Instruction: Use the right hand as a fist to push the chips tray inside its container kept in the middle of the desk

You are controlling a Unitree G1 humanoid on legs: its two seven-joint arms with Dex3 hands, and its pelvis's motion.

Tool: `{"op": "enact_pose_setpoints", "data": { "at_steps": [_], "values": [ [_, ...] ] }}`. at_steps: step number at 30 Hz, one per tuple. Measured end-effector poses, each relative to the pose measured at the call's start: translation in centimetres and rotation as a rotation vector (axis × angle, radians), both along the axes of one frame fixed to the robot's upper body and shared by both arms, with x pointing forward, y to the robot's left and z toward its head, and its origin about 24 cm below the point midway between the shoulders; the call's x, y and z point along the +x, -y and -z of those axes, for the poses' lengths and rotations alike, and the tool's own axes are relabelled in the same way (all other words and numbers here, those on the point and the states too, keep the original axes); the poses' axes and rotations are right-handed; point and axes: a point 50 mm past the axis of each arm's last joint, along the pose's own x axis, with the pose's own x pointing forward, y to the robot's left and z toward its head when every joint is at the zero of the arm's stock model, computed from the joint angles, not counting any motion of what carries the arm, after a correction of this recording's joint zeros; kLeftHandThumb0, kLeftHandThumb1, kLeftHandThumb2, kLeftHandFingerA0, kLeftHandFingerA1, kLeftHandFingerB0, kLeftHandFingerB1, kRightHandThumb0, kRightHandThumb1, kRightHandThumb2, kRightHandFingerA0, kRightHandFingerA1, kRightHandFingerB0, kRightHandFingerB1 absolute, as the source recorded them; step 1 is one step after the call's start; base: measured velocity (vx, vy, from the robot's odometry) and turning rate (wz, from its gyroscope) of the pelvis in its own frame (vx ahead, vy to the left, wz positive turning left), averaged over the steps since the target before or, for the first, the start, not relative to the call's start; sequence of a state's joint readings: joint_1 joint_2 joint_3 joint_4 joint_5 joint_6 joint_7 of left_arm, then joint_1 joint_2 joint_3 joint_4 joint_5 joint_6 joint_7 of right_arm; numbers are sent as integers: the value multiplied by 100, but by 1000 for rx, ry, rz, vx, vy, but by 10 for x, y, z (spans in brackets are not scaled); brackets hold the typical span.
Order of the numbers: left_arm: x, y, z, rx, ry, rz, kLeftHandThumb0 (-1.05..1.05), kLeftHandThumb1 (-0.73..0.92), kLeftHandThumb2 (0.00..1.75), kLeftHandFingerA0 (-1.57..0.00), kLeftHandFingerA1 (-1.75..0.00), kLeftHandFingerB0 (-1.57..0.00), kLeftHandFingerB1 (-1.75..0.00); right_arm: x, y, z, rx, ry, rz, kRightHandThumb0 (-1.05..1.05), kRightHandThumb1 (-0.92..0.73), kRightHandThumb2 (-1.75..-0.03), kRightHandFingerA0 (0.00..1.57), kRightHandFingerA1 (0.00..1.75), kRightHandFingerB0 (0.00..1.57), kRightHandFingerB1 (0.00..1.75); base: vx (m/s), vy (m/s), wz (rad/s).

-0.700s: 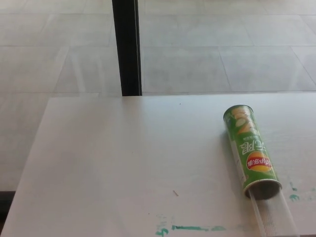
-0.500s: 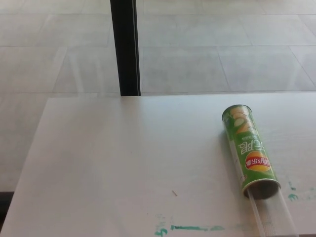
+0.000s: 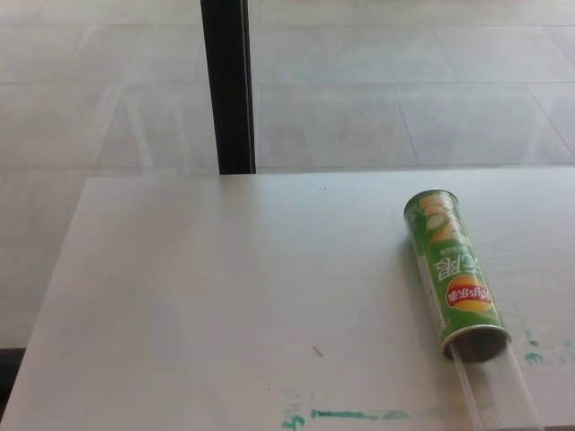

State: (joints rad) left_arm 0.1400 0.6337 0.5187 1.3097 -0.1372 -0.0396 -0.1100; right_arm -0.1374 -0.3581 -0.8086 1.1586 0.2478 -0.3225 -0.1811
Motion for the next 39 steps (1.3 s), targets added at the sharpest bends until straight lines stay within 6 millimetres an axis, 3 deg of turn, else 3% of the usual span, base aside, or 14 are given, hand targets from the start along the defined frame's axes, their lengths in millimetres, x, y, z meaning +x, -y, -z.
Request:
{"op": "enact_pose_setpoints", "data": {
  "at_steps": [3,9,16,17,18,20,21,24,25,30,31,32,33,39],
  "values": [
    [-1,0,0,-2,3,-4,-79,57,140,-63,-123,-36,-99,11,16,-27,-69,119,54,-71,-75,-62,86,95,41,67,0,0,0],
    [-2,0,0,-8,2,1,-79,58,137,-67,-120,-38,-96,37,29,-84,-226,351,62,-63,-81,-64,83,87,48,51,0,0,0],
    [-1,0,0,-8,5,0,-78,58,138,-69,-119,-38,-94,55,19,-123,-358,488,-15,-71,-77,-63,79,88,59,55,0,0,0],
    [-1,0,0,-8,6,0,-79,59,137,-70,-118,-37,-93,56,17,-127,-370,500,-25,-77,-58,-92,83,90,55,61,0,0,0],
    [-1,0,0,-9,5,1,-79,58,138,-69,-122,-31,-93,58,14,-133,-388,520,-40,-70,-76,-63,86,86,64,51,0,0,0],
    [-1,1,0,-9,5,1,-80,59,138,-66,-120,-32,-93,62,7,-141,-415,548,-72,-70,-75,-63,84,88,65,51,0,0,0],
    [-1,1,1,-9,5,1,-77,52,140,-58,-145,-31,-115,63,4,-144,-424,557,-85,-66,-78,-64,81,89,61,47,0,0,0],
    [-1,1,1,-10,6,1,-78,55,138,-60,-145,-30,-114,67,-7,-153,-459,586,-140,-67,-77,-63,84,88,60,45,0,0,0],
    [-1,1,1,-10,5,1,-81,59,138,-70,-121,-36,-95,68,-13,-155,-470,595,-166,-69,-79,-64,80,92,57,46,0,0,0],
    [-1,1,1,-10,6,1,-80,55,134,-75,-116,-34,-89,72,-38,-165,-511,622,-295,-61,-84,-65,68,96,44,48,0,0,0],
    [-1,1,1,-10,6,1,-78,57,138,-71,-123,-42,-99,73,-42,-166,-518,625,-320,-63,-84,-65,68,97,44,46,0,0,0],
    [-1,1,1,-10,6,1,-77,55,140,-60,-145,-29,-115,73,-48,-168,-527,628,-355,-60,-84,-65,68,95,41,46,0,0,0],
    [-1,1,1,-10,6,1,-78,57,139,-67,-122,-38,-97,73,-54,-170,-536,631,-388,-61,-86,-65,73,94,44,47,0,0,0],
    [-1,1,1,-10,6,1,-77,57,137,-69,-122,-43,-98,70,-92,-175,-573,620,-632,-58,-85,-65,70,102,46,54,0,0,0]
  ]
}}
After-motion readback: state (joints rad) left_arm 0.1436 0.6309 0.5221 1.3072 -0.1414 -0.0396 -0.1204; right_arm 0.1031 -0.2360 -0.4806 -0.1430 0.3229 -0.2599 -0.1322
